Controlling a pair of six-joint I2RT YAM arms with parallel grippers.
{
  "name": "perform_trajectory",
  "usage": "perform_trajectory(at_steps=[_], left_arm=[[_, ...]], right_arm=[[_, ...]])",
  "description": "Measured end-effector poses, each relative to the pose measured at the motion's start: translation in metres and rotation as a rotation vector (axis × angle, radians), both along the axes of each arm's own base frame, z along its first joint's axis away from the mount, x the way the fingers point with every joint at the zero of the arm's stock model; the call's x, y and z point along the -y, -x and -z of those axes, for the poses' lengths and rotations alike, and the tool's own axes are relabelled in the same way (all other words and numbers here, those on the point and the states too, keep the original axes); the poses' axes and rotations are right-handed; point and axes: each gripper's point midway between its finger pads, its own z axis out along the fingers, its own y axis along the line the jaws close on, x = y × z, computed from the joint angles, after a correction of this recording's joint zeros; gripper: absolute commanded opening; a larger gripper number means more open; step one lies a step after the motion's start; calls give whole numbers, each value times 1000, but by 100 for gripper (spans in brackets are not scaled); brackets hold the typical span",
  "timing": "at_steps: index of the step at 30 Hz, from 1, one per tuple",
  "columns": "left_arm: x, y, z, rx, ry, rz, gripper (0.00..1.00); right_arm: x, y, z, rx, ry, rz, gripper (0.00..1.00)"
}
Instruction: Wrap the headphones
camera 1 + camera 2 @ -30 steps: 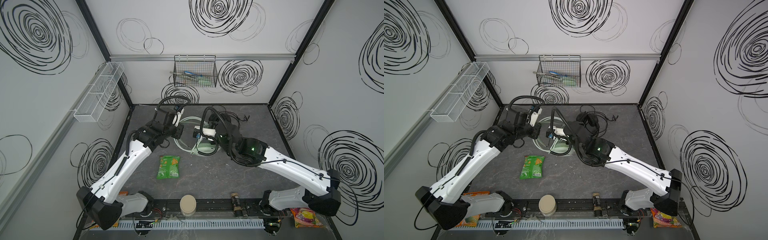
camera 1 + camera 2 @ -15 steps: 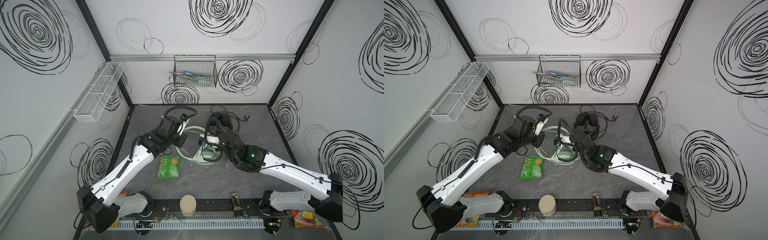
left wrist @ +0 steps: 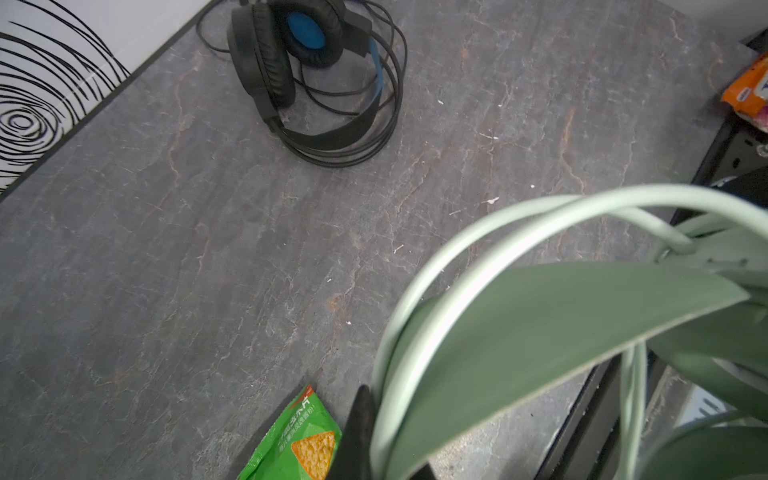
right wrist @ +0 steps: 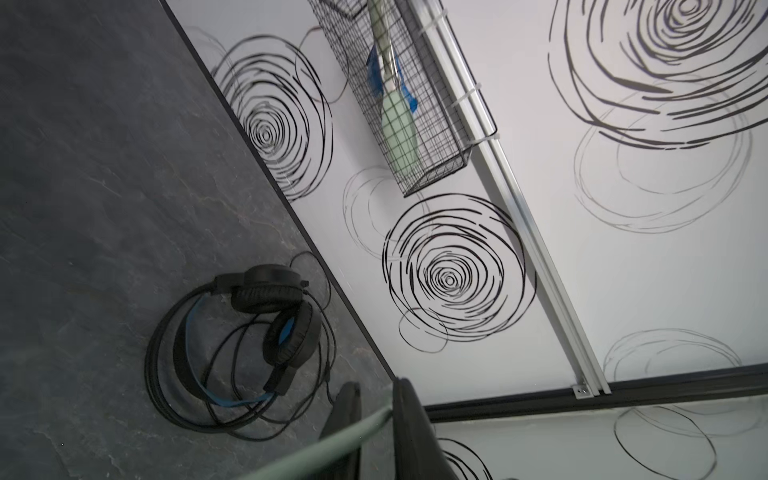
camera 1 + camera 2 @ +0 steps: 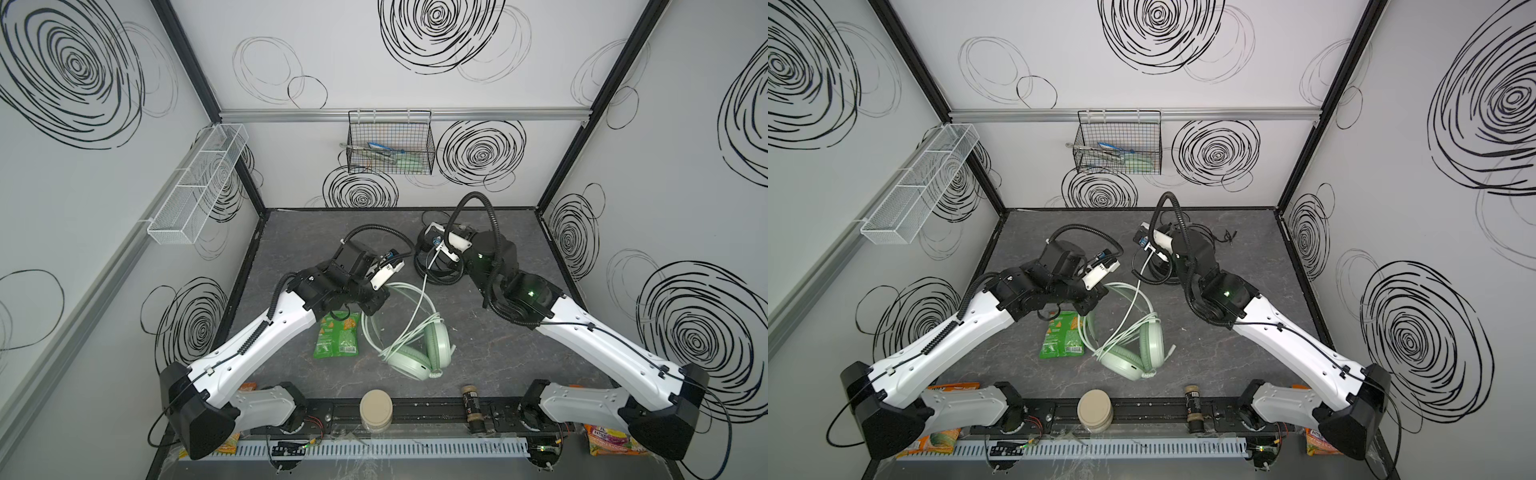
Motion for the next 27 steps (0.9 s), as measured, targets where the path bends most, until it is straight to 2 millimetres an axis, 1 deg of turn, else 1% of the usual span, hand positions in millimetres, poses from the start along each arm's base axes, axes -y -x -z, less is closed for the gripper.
perform_trajectory(at_steps=[3, 5, 7, 10, 14, 16, 18, 21, 24, 27], left_arm=[[-1, -2, -2, -5, 21, -3, 0], [1, -2, -6, -10, 42, 3, 0], [4, -1, -14, -2, 75, 13, 0], [10, 3, -37, 33, 158, 29, 0], [14, 6, -84, 103, 291, 37, 0], [16, 8, -104, 134, 343, 42, 0], [16, 10, -117, 146, 385, 44, 0], [16, 9, -127, 140, 443, 32, 0], [13, 3, -140, 144, 510, 0, 0], [9, -6, -153, 161, 568, -39, 0]], right_arm=[[3, 6, -11, 0, -77, -26, 16], [8, 4, -12, -16, -125, -25, 15], [16, -2, -10, -38, -165, -15, 15], [29, -11, -3, -79, -236, 2, 14], [42, -20, -1, -124, -341, 7, 14], [44, -23, -2, -138, -394, 0, 14], [41, -23, -4, -153, -443, -25, 14], [31, -19, -3, -187, -523, -75, 13], [23, -13, 2, -234, -607, -119, 13], [15, -6, 5, -290, -696, -170, 10]])
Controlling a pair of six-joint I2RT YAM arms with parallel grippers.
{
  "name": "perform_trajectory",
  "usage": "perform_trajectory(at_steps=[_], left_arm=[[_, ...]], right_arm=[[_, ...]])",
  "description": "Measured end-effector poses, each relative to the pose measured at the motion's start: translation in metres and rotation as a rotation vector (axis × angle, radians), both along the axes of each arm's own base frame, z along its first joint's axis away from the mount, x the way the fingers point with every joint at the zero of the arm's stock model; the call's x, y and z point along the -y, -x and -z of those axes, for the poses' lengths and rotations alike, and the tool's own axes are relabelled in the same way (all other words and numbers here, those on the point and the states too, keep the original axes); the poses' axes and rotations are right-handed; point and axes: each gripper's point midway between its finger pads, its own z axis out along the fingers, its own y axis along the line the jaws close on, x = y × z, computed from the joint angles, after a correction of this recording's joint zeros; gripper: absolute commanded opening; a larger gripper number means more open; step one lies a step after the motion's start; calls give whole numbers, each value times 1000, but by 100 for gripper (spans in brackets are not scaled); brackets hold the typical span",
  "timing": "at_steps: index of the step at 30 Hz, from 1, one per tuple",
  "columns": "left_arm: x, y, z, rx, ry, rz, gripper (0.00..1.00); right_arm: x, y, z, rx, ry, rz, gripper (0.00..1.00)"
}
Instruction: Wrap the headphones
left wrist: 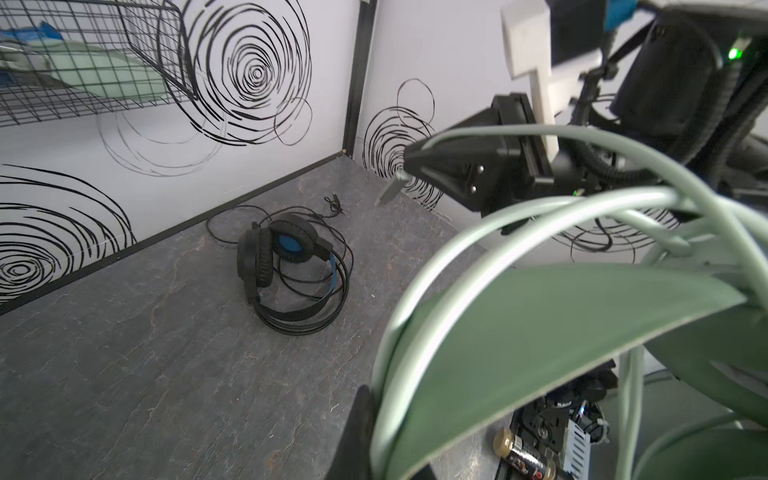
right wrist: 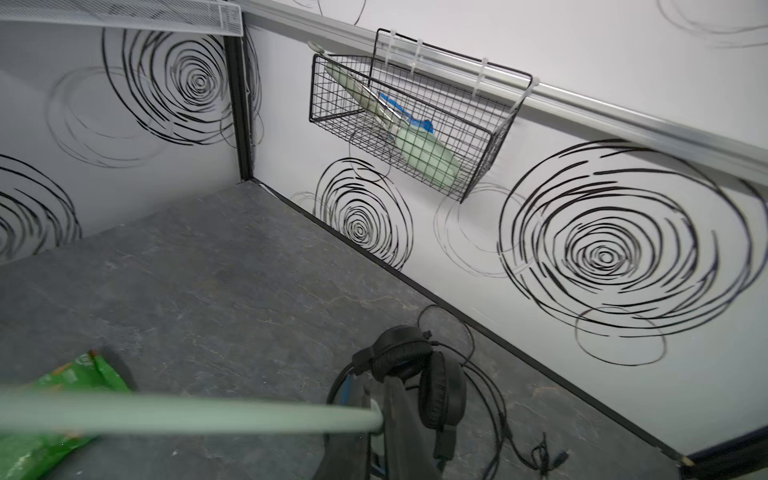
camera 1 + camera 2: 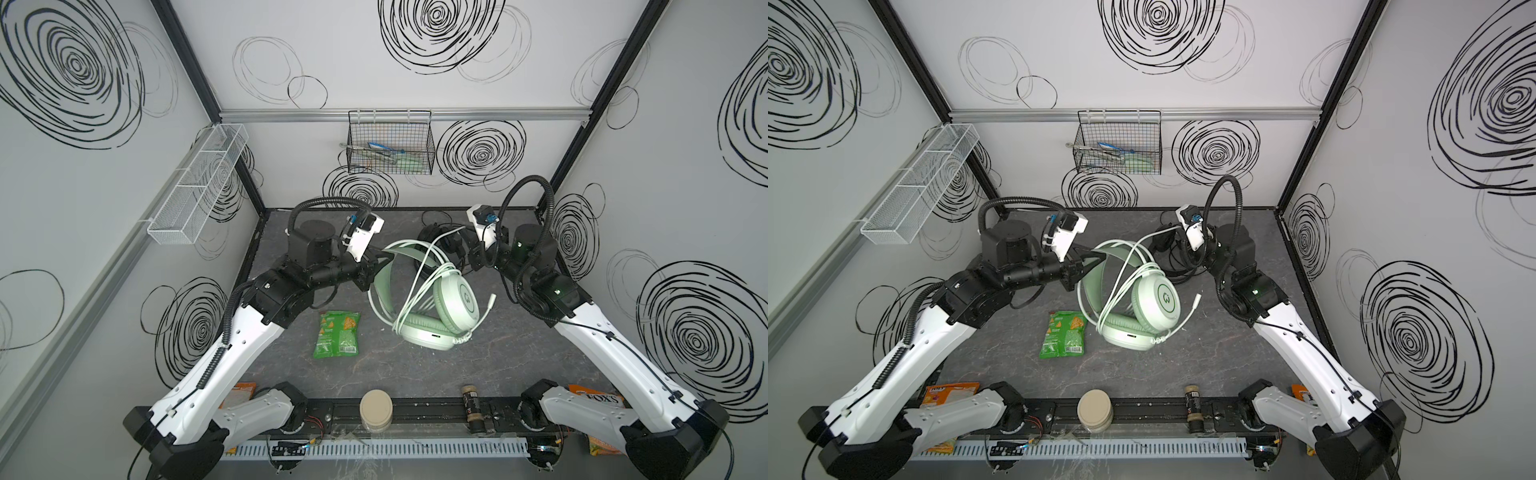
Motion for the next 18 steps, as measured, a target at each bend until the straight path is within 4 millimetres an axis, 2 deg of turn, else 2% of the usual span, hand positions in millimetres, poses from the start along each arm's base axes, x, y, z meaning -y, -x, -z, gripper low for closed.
perform_trajectory(at_steps=[5, 13, 18], left_arm=[[-2, -6, -7, 2, 36, -27, 0], [-4, -11, -7, -5, 39, -55, 0], [-5, -13, -6, -4, 37, -66, 0]], right_arm=[[-5, 11, -3, -39, -125, -45, 9], [25, 5, -24, -15, -237, 32, 6], [34, 0, -28, -11, -262, 63, 7]])
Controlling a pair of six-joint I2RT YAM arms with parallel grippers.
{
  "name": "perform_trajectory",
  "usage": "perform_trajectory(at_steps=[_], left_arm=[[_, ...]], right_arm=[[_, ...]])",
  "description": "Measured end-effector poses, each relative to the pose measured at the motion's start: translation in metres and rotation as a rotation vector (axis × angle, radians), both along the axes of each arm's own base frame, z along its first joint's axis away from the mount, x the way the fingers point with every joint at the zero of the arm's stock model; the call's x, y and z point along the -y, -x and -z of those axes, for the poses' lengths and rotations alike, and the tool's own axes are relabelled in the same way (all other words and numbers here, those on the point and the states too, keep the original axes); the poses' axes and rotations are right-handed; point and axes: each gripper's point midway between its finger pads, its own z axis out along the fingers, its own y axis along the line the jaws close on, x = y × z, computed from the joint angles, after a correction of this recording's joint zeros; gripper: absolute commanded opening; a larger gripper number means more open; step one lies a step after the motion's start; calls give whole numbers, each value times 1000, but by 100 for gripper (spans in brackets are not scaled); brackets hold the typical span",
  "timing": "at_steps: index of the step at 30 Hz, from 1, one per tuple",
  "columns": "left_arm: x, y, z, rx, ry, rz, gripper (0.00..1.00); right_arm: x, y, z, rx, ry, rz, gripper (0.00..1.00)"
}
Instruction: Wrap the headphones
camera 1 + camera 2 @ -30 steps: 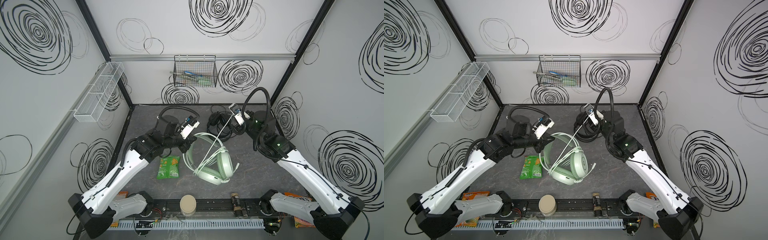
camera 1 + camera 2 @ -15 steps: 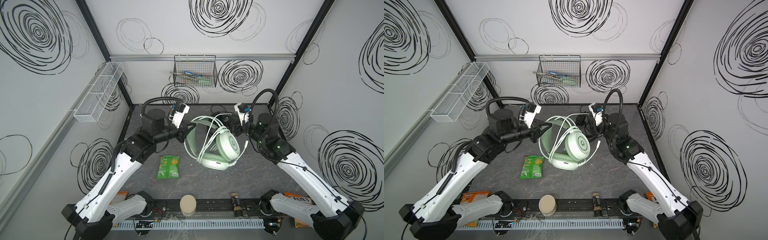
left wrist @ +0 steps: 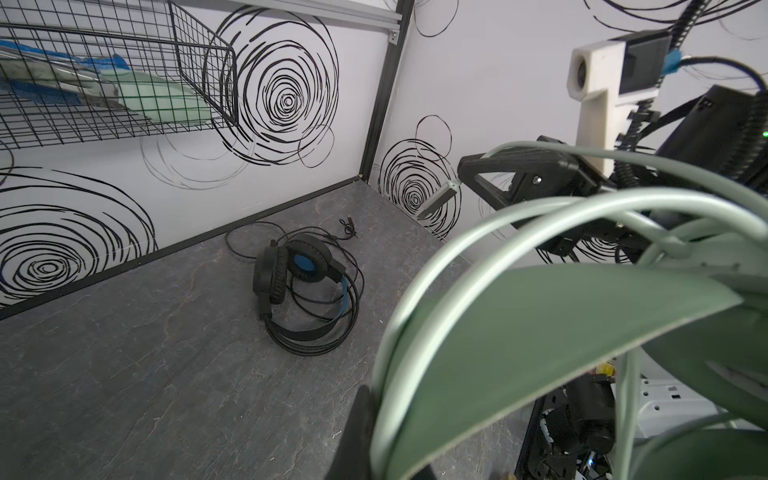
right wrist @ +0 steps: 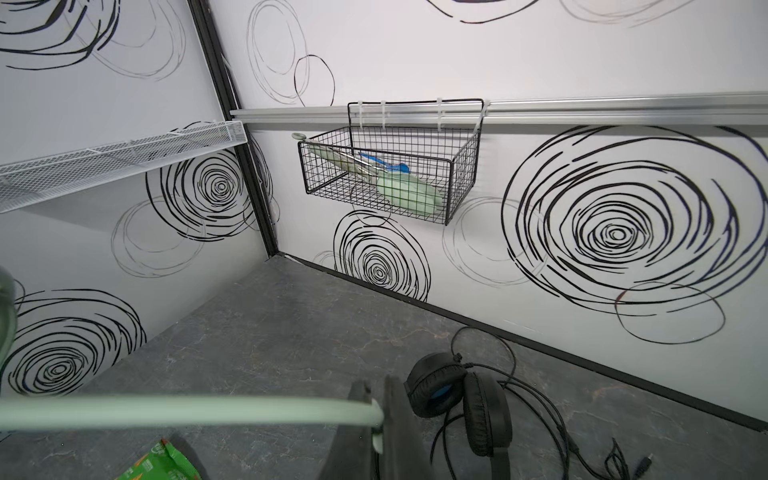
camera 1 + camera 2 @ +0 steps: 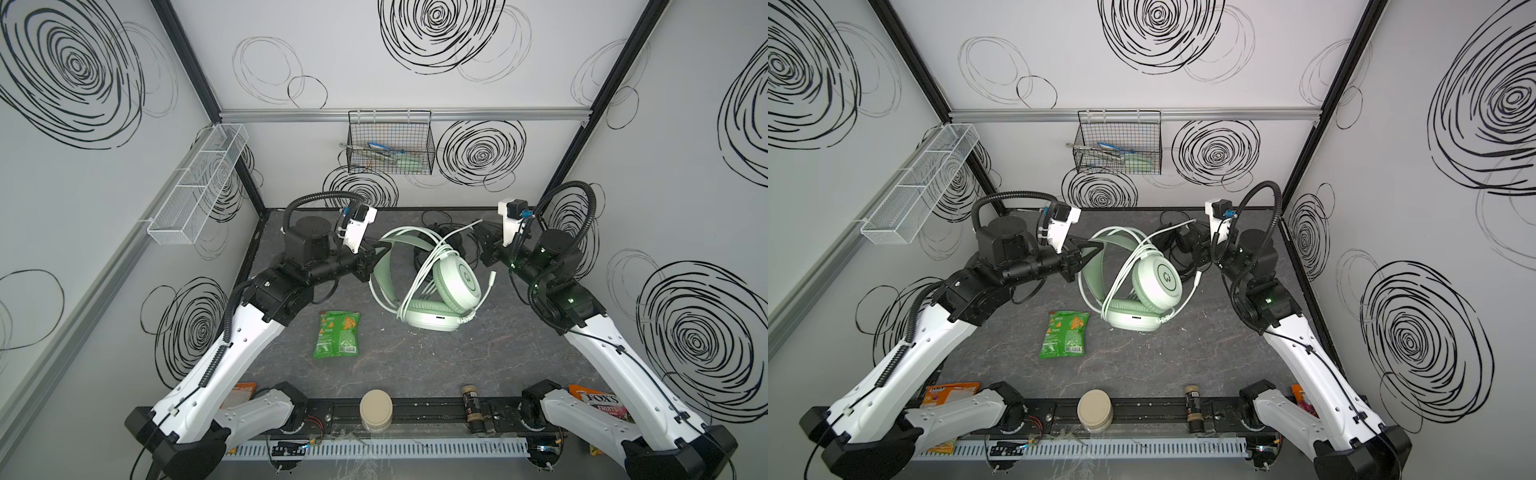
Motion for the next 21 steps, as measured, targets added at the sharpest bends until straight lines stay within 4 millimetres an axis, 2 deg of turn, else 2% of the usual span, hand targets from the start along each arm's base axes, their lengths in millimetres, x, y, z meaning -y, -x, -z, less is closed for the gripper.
perform_trajectory(at_steps=[4, 11, 21], left_arm=[[1, 0, 0, -1, 1, 4, 0], [10, 4, 0, -19, 56, 53, 0], [24, -3, -25, -58, 295, 79, 0]], right_arm=[[0, -3, -1, 1, -6, -4, 5], [-13, -7, 6, -26, -39, -63, 7], [-43, 7, 2, -51, -152, -269, 8]])
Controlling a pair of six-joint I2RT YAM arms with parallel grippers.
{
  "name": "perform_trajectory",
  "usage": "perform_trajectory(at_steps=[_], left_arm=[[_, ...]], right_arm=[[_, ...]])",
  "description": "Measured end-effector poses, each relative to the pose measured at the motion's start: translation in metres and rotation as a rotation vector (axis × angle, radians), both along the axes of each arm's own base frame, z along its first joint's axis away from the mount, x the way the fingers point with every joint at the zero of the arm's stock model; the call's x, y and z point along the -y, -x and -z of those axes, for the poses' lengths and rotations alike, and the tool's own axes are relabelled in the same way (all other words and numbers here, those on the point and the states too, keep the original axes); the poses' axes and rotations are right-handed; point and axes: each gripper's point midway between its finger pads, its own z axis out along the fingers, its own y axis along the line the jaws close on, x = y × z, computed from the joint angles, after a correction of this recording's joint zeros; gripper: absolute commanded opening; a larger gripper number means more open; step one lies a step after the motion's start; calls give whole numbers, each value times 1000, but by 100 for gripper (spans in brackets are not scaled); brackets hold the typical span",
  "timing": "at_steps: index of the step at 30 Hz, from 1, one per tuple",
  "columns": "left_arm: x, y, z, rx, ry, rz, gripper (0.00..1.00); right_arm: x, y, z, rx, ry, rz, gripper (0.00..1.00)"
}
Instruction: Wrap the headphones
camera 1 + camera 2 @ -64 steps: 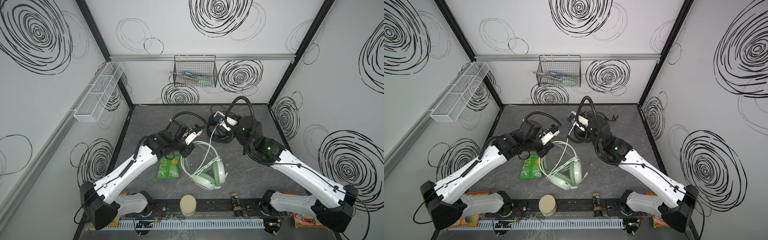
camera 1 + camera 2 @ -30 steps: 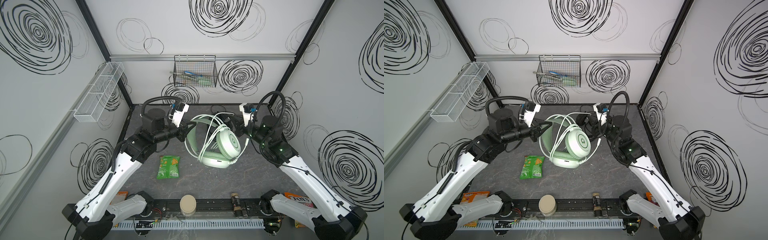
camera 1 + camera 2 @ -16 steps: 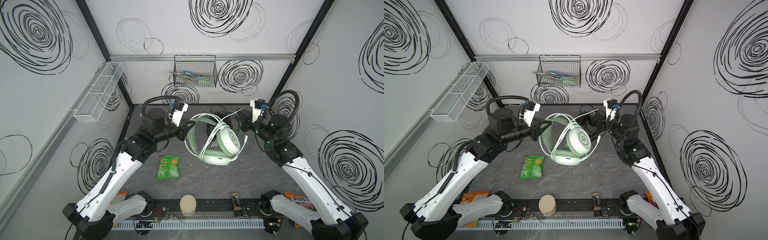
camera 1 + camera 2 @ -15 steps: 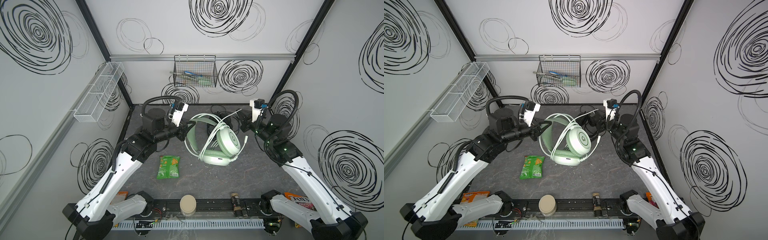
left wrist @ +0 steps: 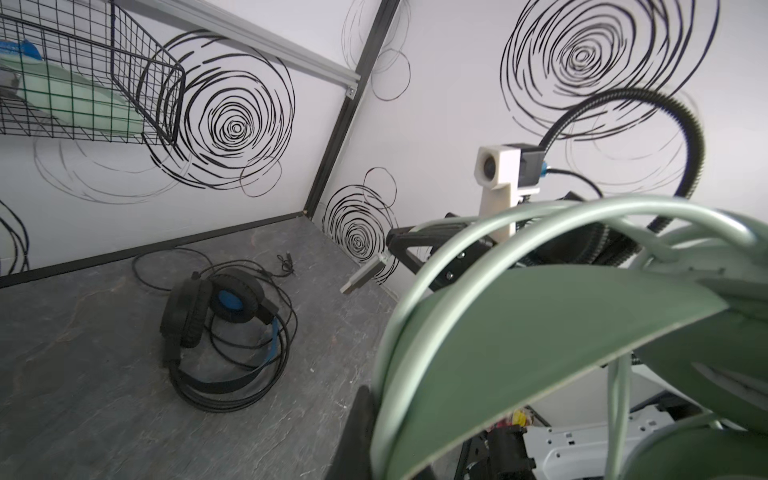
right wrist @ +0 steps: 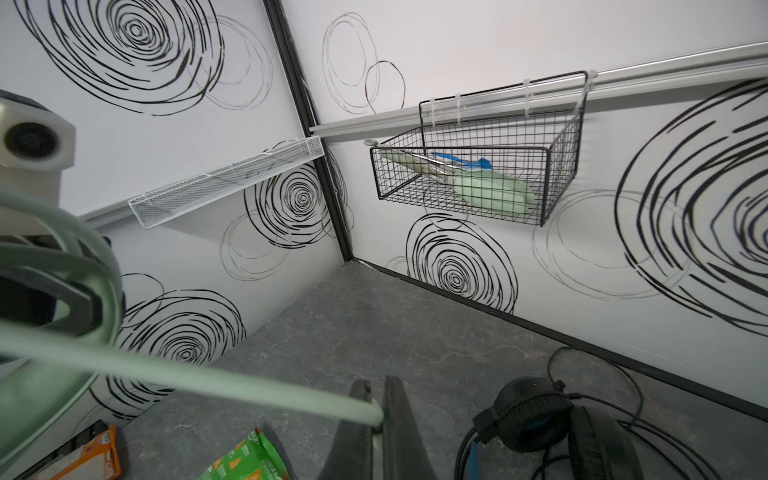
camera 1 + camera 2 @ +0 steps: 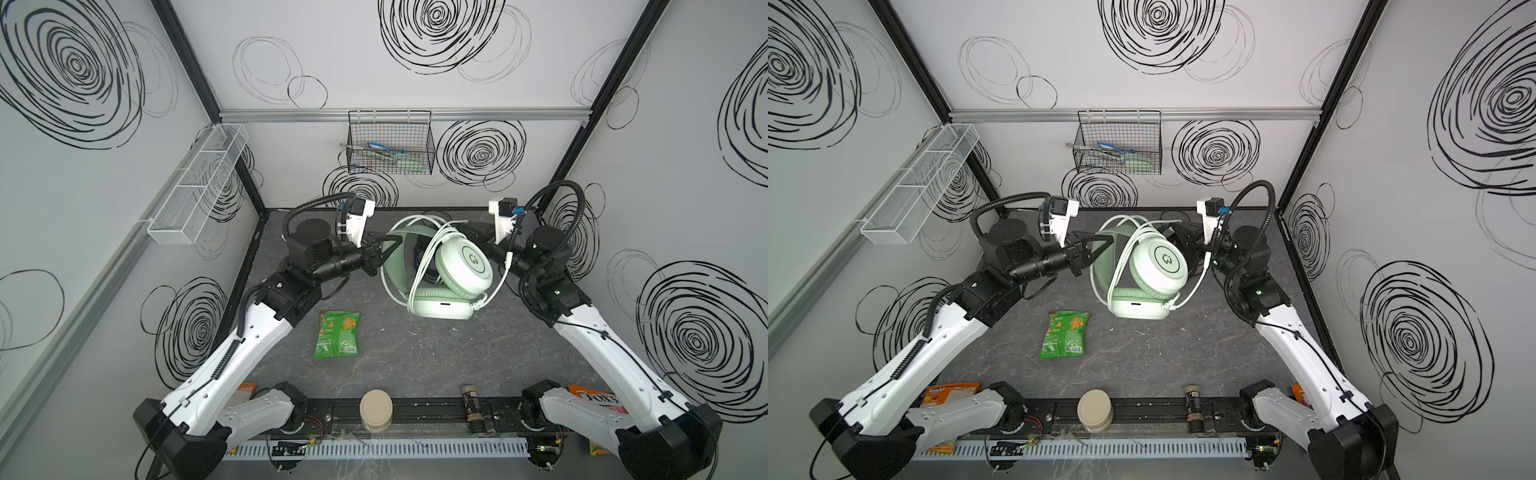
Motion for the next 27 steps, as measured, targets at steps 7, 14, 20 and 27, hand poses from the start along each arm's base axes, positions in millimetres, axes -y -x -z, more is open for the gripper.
perform_trajectory(at_steps=[7, 14, 20, 27], left_arm=[[0, -8, -14, 13, 68, 10, 0], [-6, -13, -20, 35, 85, -1, 0], [-16, -25, -25, 9, 127, -58, 0], [-35, -53, -23, -91, 205, -247, 0]], right_arm=[[-17, 14, -15, -41, -117, -155, 8], [-31, 20, -20, -89, -181, -273, 7], [-46, 28, -14, -102, -151, -304, 7], [-56, 30, -13, -74, -116, -280, 6]])
